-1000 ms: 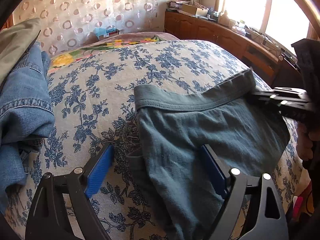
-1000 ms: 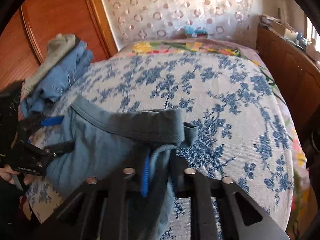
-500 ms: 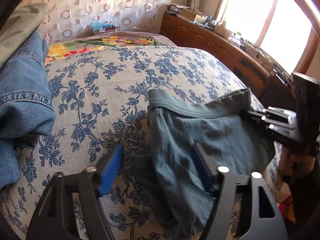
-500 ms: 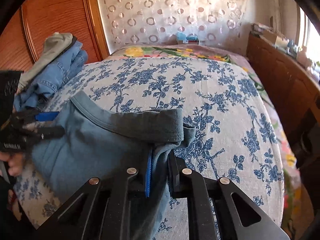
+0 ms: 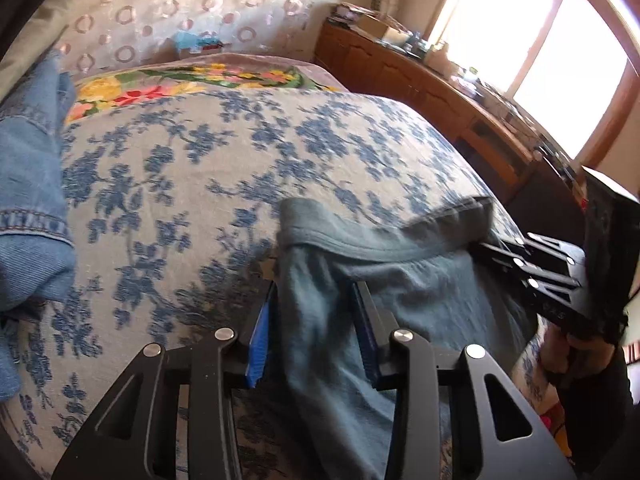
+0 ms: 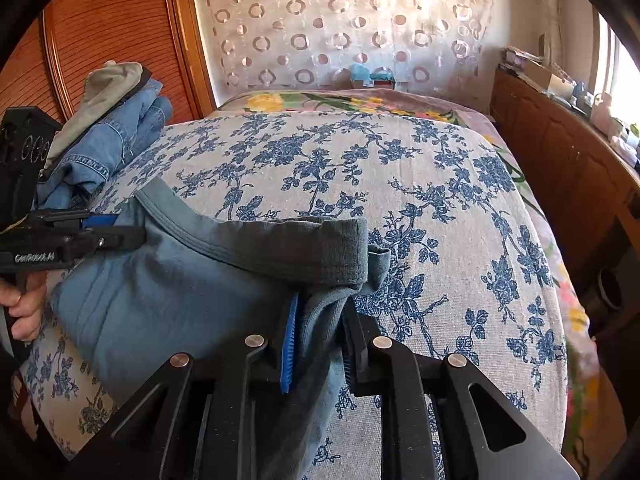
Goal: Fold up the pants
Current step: 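Close the left gripper on the folded shorts bundle and lift it, then carry the folded shorts with the left gripper toward the clothes stack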
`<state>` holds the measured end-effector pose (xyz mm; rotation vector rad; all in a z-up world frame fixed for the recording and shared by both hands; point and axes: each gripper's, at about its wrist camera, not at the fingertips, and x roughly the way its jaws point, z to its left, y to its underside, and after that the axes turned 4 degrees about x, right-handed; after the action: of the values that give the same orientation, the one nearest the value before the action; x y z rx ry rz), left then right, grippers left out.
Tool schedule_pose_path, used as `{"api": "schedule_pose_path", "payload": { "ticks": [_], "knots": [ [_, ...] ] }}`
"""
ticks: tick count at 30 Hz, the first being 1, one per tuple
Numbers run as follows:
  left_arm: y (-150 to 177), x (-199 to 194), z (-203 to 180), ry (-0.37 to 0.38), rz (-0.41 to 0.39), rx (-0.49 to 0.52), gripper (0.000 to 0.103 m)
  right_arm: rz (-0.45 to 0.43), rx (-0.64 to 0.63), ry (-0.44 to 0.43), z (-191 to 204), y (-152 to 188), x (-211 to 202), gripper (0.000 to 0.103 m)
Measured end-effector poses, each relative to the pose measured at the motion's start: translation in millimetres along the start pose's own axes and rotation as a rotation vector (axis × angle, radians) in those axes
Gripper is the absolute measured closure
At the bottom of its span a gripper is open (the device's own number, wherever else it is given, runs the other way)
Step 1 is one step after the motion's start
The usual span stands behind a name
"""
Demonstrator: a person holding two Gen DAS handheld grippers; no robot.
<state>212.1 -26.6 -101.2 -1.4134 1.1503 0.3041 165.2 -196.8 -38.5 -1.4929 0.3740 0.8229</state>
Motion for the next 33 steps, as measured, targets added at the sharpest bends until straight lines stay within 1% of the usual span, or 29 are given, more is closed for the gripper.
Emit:
{"api": "schedule_pose_path", "payload": {
  "ticks": [4, 5, 7, 8, 11, 13, 14, 15, 16, 17, 20, 24, 27, 33],
  "knots": [
    [4, -1, -5, 0.010, 0.007, 0.015, 0.064, 0.002, 0.024, -0.002, -5, 0, 1, 0.073],
    [5, -2, -7, 0.014, 0.009, 0.020, 0.070, 0.004, 0.032, -0.002, -7, 0, 0, 0.071],
    [8, -3, -10, 0.013, 0.012, 0.033, 0.078, 0.007, 0.048, -0.006, -10, 0, 1, 0.067],
    [10, -4, -10, 0.016, 0.012, 0.037, 0.084, 0.008, 0.054, -0.008, -12, -1, 1, 0.066],
    [12, -9, -10, 0.030, -0.003, 0.029, 0.092, 0.009, 0.057, -0.013, -12, -1, 0, 0.066],
    [12, -16, -12, 0.039, -0.024, 0.025, 0.094, 0.011, 0.048, -0.007, -10, -1, 0, 0.066],
    [12, -19, -13, 0.044, -0.032, 0.027, 0.094, 0.013, 0.044, -0.012, -9, -2, 0, 0.077],
    [11, -23, -15, 0.047, -0.044, 0.030, 0.094, 0.014, 0.043, -0.044, -8, -2, 0, 0.086],
    [10, -28, -16, 0.047, -0.054, 0.036, 0.094, 0.015, 0.047, -0.079, -8, -2, 0, 0.088],
    [9, -33, -18, 0.046, -0.065, 0.042, 0.094, 0.010, 0.045, -0.079, -8, -3, -2, 0.090],
    [5, -51, -23, 0.050, -0.111, 0.051, 0.094, -0.026, 0.035, -0.094, -6, -7, -14, 0.091],
    [1, -76, -29, 0.032, -0.174, 0.063, 0.094, -0.110, -0.012, -0.091, 6, -20, -44, 0.092],
    [-4, -93, -30, 0.027, -0.214, 0.064, 0.094, -0.154, -0.036, -0.091, 11, -29, -62, 0.092],
    [-11, -124, -34, -0.003, -0.294, 0.080, 0.094, -0.213, -0.063, -0.100, 20, -44, -87, 0.092]
  ]
}}
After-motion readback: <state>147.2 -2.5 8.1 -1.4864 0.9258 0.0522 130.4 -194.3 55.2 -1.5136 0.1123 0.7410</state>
